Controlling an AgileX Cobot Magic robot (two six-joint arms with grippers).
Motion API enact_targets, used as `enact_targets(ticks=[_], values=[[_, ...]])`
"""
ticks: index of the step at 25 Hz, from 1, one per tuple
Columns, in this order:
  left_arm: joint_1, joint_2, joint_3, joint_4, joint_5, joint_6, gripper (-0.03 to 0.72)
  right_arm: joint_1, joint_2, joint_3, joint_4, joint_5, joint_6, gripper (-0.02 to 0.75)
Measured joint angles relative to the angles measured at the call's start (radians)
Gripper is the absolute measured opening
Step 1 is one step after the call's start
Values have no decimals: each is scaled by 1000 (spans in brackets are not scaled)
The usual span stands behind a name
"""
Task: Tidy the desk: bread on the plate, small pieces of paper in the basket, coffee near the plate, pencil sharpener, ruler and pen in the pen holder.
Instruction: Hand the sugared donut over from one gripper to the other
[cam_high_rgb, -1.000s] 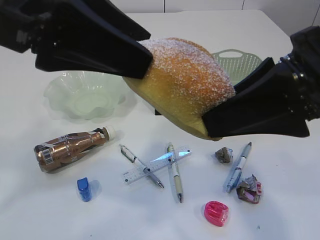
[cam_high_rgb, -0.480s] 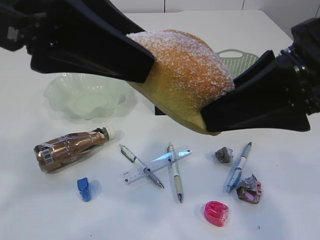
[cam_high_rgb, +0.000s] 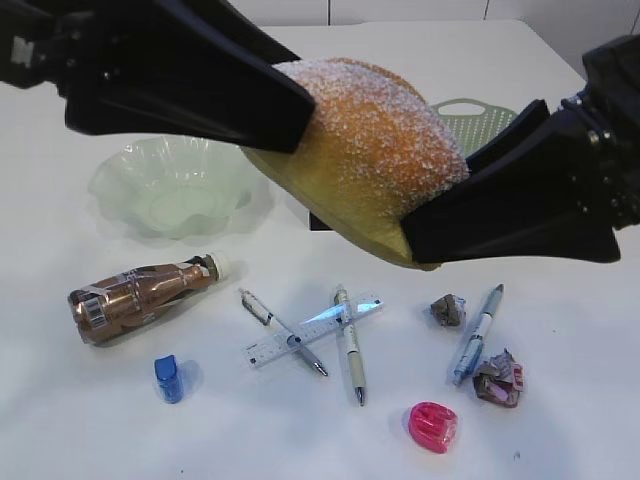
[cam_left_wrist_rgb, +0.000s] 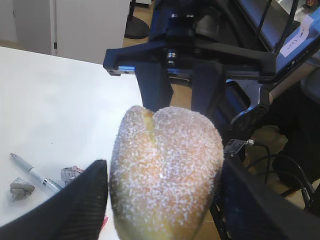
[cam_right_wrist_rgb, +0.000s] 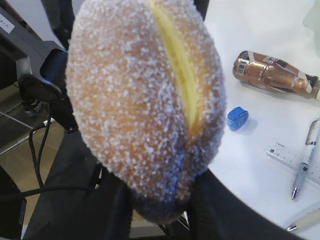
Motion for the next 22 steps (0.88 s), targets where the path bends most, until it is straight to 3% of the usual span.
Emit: enact_targets(ticks=[7,16,22], values=[[0,4,0,0,0,-20,470,0,0,0,2,0,0,257],[0,4,0,29,2,-49,228,2,0,0,2,0,0,257],[0,4,0,33,2,-51,185,2,0,0,2,0,0,257]])
